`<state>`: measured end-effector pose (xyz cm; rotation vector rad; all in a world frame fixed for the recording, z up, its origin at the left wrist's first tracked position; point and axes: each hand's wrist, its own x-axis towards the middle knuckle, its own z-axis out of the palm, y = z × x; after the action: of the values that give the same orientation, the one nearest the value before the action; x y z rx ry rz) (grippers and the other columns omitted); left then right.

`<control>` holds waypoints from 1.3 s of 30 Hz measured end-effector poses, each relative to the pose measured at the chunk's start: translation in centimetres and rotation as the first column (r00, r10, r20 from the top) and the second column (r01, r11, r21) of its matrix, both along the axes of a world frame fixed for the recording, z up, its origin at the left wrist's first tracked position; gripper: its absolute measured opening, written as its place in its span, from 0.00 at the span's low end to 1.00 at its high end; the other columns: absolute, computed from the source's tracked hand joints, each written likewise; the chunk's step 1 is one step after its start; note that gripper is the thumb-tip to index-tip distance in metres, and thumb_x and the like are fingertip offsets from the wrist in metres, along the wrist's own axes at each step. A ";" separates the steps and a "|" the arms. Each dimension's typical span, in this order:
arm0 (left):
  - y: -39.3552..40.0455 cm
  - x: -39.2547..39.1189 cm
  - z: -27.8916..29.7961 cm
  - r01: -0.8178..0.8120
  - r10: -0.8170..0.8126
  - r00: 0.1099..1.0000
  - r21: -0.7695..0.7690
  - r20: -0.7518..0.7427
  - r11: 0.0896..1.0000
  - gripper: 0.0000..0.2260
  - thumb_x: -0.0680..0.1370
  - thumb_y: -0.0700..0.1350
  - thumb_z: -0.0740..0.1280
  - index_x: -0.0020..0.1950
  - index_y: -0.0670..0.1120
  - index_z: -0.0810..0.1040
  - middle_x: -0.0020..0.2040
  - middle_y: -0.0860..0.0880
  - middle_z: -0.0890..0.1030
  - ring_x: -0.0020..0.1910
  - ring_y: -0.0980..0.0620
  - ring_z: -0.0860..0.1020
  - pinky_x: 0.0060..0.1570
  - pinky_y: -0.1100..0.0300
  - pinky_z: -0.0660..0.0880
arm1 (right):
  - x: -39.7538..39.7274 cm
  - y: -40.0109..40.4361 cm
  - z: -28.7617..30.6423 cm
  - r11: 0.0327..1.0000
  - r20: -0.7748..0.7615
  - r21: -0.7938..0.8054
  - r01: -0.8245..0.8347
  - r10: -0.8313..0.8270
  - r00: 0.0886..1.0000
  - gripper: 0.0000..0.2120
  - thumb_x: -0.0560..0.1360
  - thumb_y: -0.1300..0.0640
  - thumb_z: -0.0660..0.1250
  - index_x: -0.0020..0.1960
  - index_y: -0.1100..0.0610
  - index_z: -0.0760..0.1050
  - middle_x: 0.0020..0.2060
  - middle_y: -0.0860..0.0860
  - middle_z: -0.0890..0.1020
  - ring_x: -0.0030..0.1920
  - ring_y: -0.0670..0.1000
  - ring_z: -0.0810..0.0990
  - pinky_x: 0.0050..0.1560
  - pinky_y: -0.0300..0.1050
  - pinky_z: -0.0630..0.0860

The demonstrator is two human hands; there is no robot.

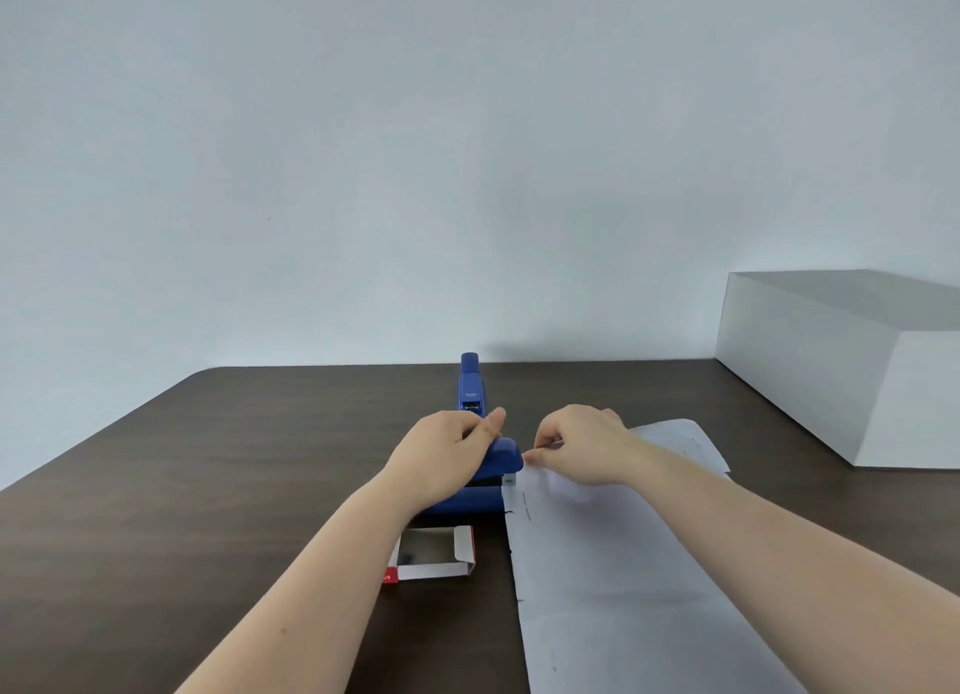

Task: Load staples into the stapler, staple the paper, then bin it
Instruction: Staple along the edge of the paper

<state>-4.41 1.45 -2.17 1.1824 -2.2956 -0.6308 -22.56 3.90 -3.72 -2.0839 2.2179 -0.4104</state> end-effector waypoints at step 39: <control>-1.0 -3.3 -0.1 -0.067 0.044 0.972 0.092 0.230 0.994 0.19 0.82 0.51 0.46 0.71 0.51 0.64 0.68 0.51 0.71 0.66 0.43 0.70 0.66 0.46 0.66 | -0.9 -0.3 -1.6 1.000 0.165 -0.012 -0.021 0.022 0.986 0.09 0.77 0.46 0.62 0.46 0.51 0.75 0.40 0.44 0.76 0.45 0.49 0.73 0.55 0.47 0.68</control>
<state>-7.74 0.42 -2.30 1.4268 -2.4322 -0.6225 -23.41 3.65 -5.35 -1.9967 2.1023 -0.5716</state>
